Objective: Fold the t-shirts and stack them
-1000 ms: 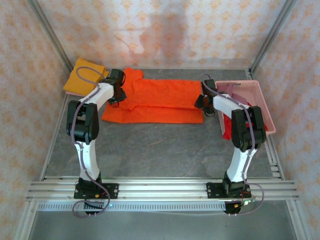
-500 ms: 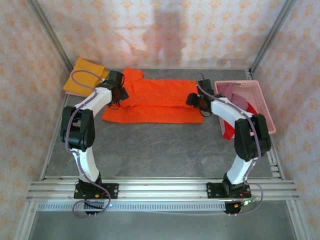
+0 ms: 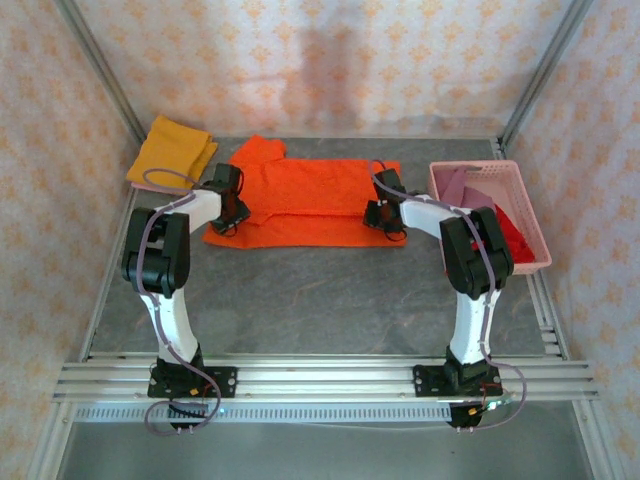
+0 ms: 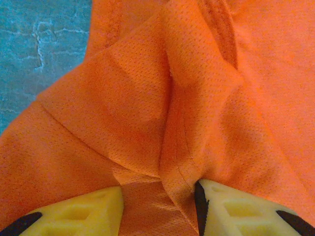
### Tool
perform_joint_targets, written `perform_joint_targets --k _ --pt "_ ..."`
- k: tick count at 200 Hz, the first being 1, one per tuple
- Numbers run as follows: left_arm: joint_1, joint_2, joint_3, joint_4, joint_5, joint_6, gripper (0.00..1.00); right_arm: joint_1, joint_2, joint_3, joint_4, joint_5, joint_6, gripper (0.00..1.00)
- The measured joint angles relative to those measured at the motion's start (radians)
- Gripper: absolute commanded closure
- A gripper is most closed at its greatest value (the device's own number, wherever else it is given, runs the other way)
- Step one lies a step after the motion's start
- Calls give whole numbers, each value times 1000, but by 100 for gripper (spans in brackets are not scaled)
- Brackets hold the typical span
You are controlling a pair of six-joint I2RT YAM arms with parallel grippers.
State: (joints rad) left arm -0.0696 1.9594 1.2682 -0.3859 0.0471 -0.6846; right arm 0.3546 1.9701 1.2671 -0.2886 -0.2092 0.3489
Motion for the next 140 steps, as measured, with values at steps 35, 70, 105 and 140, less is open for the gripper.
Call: perform_joint_targets --k 35,70,105,140 --pt "0 -26 -59 76 24 0 55 -2 -53 -89 50 -1 10 68" --pt "-1 -145 -231 160 85 -16 45 -2 -169 -241 69 -5 29 68" --pt "-3 -275 -374 179 145 -35 32 -2 -295 -380 58 -17 48 68" --pt "-2 -316 -377 109 117 -17 30 -2 -344 -398 8 -10 45 64"
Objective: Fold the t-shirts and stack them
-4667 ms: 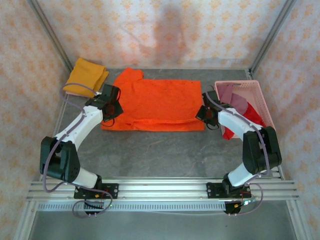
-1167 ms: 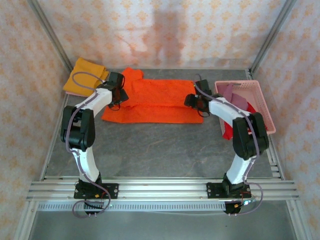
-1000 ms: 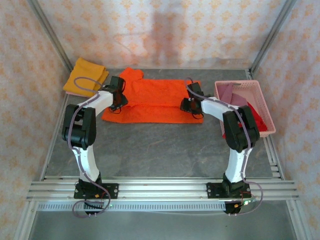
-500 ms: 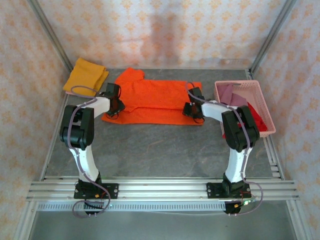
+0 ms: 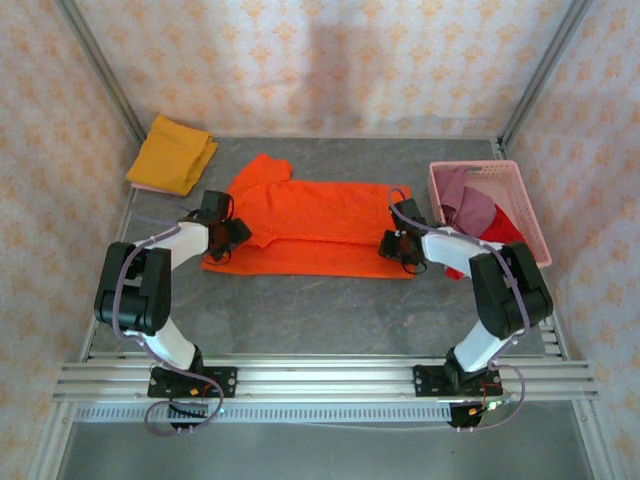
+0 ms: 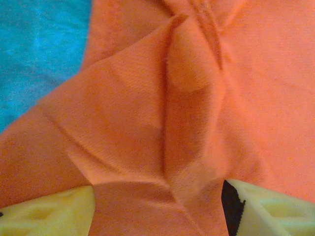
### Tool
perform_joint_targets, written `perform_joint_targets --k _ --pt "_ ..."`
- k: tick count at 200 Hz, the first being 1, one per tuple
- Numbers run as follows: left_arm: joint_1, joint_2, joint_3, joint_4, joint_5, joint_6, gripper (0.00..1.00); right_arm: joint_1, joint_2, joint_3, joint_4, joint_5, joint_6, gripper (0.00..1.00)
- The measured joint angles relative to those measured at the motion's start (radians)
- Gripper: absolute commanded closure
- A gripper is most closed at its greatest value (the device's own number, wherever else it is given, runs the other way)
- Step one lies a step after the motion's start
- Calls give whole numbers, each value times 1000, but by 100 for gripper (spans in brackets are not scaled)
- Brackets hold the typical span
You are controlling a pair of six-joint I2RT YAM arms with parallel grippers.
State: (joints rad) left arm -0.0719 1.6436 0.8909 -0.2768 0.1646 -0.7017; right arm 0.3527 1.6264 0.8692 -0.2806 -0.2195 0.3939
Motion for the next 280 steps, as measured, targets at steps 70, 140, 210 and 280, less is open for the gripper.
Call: perform_joint_targets --k 70,140,210,280 --pt "0 -184 24 -125 -95 43 41 12 -126 11 -18 13 -29 53" --pt "-38 -114 -37 2 43 -100 34 66 -125 34 -15 6 -29 52" --pt "-38 63 15 182 136 -233 40 66 -125 34 -15 18 -29 52" --pt "-43 80 124 153 142 -233 43 66 -125 34 -15 21 -29 52"
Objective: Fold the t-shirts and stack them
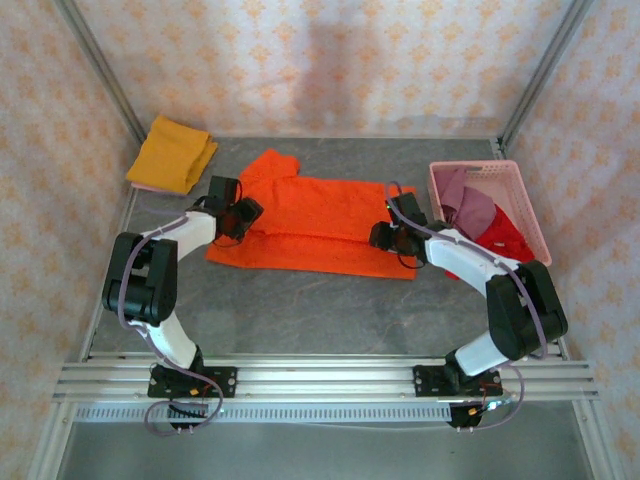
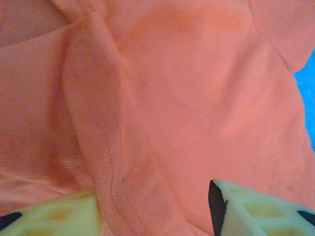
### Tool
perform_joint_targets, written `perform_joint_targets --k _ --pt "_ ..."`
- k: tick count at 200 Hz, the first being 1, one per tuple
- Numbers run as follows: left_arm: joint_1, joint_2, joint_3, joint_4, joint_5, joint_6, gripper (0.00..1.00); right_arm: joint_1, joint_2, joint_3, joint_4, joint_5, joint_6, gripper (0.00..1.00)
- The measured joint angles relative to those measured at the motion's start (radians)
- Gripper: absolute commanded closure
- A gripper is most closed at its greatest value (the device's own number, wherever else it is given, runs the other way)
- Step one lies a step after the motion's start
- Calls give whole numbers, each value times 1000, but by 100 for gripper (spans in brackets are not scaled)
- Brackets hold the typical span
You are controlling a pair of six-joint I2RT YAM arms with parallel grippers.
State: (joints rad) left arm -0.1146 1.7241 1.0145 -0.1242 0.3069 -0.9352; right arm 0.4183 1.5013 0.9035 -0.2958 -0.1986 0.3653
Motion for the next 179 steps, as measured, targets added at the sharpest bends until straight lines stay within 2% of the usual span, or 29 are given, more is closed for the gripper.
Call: perform_joint_targets --k 90,129,157,179 --pt "-6 166 141 -10 1 2 38 0 -1 0 -3 16 -1 52" --pt "-10 223 281 -14 2 19 26 0 -1 0 -3 21 -1 52" --pt "-10 238 311 -17 0 29 12 0 0 15 -10 34 0 53" --pt "-10 238 310 -28 -13 55 11 0 21 50 -10 43 -1 53"
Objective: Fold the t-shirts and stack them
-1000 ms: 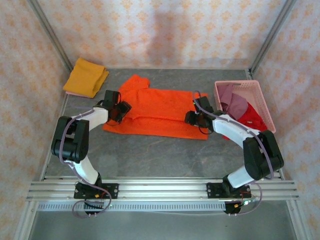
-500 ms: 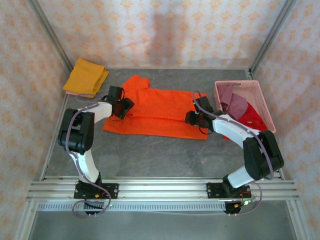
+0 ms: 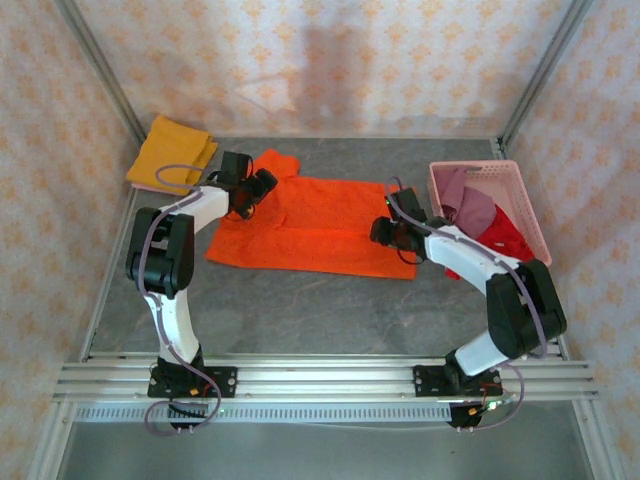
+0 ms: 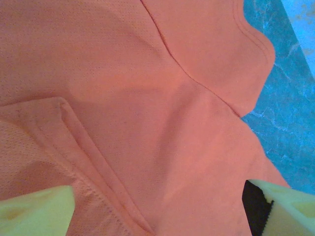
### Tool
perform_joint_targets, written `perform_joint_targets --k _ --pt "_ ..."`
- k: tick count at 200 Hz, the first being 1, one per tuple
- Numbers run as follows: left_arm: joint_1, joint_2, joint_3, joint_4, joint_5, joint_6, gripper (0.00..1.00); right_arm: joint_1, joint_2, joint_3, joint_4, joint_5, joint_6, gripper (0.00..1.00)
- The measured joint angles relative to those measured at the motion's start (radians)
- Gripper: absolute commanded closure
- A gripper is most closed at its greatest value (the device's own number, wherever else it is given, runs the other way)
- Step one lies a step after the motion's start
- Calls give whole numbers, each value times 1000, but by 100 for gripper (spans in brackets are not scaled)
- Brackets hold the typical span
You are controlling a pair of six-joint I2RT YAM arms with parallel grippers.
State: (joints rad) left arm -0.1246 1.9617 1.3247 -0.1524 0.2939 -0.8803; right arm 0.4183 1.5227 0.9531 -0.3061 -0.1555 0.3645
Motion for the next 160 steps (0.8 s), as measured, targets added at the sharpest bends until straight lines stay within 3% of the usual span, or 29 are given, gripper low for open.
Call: perform_joint_targets --k 16,36,51,108,160 --pt "0 -6 -20 0 -18 22 16 0 50 34 1 2 -3 53" --pt "0 -35 -87 -5 -40 46 30 0 121 62 3 2 -3 53" --pt "0 -63 -138 -18 -49 69 33 0 159 64 4 -2 -3 55" --pt "0 -126 -252 -15 -78 104 33 0 204 16 30 -29 -2 57" --pt "0 -298 -475 36 -85 104 27 2 137 -91 99 -61 0 54"
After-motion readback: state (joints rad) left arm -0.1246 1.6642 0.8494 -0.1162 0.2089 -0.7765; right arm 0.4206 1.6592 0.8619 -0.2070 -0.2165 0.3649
